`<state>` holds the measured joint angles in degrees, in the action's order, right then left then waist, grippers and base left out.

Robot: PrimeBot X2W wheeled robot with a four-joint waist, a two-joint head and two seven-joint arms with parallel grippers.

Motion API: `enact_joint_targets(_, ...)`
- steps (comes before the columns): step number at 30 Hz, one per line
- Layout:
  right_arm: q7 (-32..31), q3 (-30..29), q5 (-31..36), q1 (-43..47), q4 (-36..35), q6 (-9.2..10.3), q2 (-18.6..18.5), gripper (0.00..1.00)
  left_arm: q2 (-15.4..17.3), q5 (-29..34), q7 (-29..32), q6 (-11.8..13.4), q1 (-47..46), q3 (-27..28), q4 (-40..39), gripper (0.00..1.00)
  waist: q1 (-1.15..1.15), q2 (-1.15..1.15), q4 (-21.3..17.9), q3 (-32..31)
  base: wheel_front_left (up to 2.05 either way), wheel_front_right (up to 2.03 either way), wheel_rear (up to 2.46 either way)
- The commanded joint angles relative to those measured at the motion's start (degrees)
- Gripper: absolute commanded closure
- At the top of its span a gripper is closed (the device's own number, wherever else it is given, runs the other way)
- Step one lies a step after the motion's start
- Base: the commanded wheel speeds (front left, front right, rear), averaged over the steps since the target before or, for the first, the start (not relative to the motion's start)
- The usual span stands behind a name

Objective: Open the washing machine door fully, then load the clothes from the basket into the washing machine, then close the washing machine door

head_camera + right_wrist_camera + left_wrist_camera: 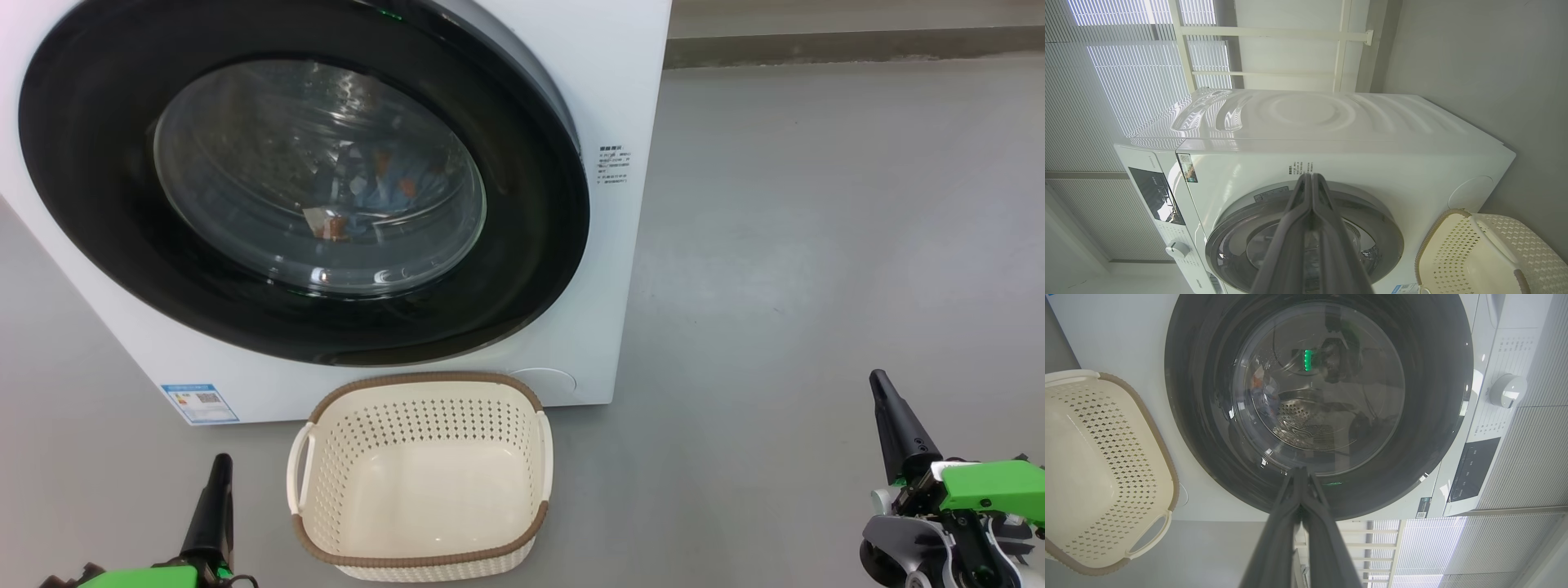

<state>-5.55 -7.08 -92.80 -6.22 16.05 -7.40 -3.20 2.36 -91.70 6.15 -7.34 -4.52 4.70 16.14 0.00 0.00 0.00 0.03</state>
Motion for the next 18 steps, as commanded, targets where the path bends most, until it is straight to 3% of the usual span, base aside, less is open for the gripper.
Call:
enact_joint_targets(1,-0.43,1.17,0.12,-0.3,-1.72,-0.09,-0.18,1.0,0.52,-0.38,0.41,-0.14,-2.09,1.93,-1.73,1.0,0.0,0.0,0.0,0.0,0.0,0.0,0.0)
enact_joint_targets(18,-0.49,1.09,0.18,-0.31,-1.72,-0.09,-0.12,1.0,0.52,-0.38,0.41,-0.14,-2.09,1.93,-1.74,1.0,0.0,0.0,0.0,0.0,0.0,0.0,0.0)
